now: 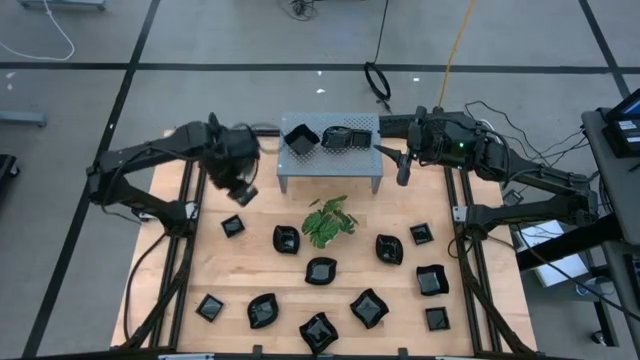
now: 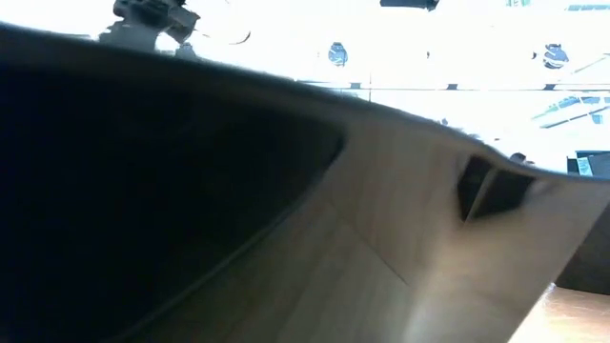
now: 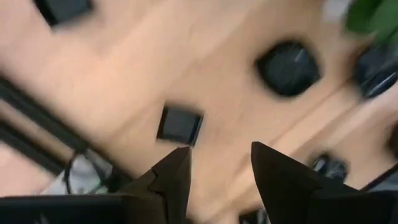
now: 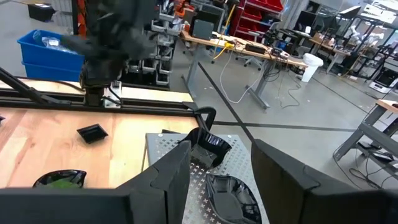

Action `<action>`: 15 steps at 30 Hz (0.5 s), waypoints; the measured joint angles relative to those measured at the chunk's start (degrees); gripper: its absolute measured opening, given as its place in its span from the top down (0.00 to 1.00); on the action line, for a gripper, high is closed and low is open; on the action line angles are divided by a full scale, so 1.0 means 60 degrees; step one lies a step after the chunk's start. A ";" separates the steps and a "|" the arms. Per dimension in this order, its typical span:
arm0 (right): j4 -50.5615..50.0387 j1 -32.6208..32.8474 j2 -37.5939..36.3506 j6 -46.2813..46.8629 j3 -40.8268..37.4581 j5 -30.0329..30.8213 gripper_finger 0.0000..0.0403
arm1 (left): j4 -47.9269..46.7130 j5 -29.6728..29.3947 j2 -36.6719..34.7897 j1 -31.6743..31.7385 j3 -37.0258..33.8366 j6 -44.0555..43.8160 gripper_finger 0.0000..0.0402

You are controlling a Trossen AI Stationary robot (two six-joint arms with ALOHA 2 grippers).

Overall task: Pick & Place Mini shaped plates
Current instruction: Move the square plate to the middle of the table

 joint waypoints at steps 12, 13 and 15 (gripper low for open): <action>-0.0095 0.0000 0.0000 -0.0007 0.0000 -0.0003 0.62 | 0.0880 0.0064 0.0032 -0.2304 -0.2892 -0.1731 0.57; -0.0095 0.0000 0.0000 -0.0007 0.0000 -0.0003 0.62 | 0.0935 0.0063 0.0032 -0.2445 -0.3132 -0.1909 0.57; -0.0095 0.0000 0.0000 -0.0007 0.0000 -0.0003 0.62 | 0.1341 0.0082 0.0023 -0.2728 -0.3629 -0.2282 0.57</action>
